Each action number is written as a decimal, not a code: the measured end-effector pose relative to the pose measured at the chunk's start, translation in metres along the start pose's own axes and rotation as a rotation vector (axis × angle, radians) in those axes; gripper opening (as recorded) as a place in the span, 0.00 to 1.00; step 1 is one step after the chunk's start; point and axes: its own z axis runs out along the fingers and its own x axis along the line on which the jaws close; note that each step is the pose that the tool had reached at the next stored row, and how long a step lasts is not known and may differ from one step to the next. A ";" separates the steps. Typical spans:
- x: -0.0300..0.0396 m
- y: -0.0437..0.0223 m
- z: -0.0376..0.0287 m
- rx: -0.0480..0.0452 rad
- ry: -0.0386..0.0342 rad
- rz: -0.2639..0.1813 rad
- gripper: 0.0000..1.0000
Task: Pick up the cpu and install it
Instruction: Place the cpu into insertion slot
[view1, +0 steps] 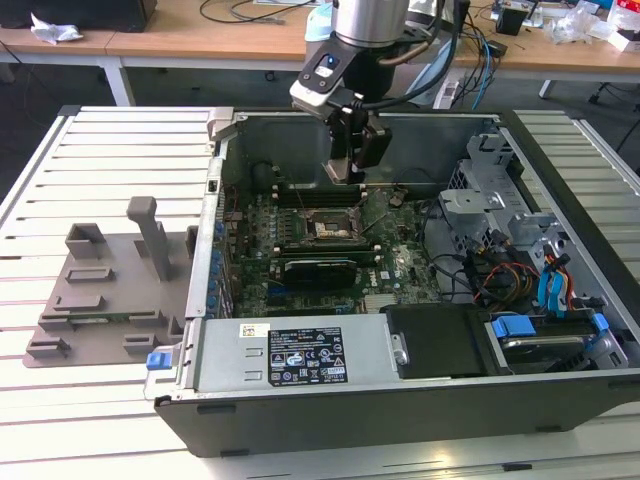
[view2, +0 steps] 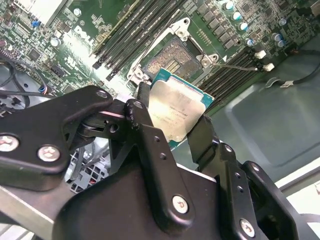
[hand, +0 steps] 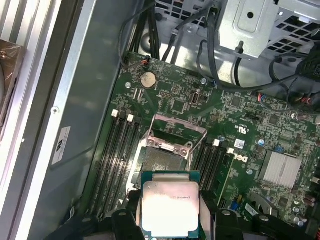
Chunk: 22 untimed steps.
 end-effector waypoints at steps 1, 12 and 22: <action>0.0000 0.0000 0.0002 0.0007 0.0008 0.026 0.55; 0.0001 0.0001 0.0026 0.0054 0.0041 0.177 0.55; 0.0003 0.0003 0.0105 0.0054 0.0041 0.178 0.55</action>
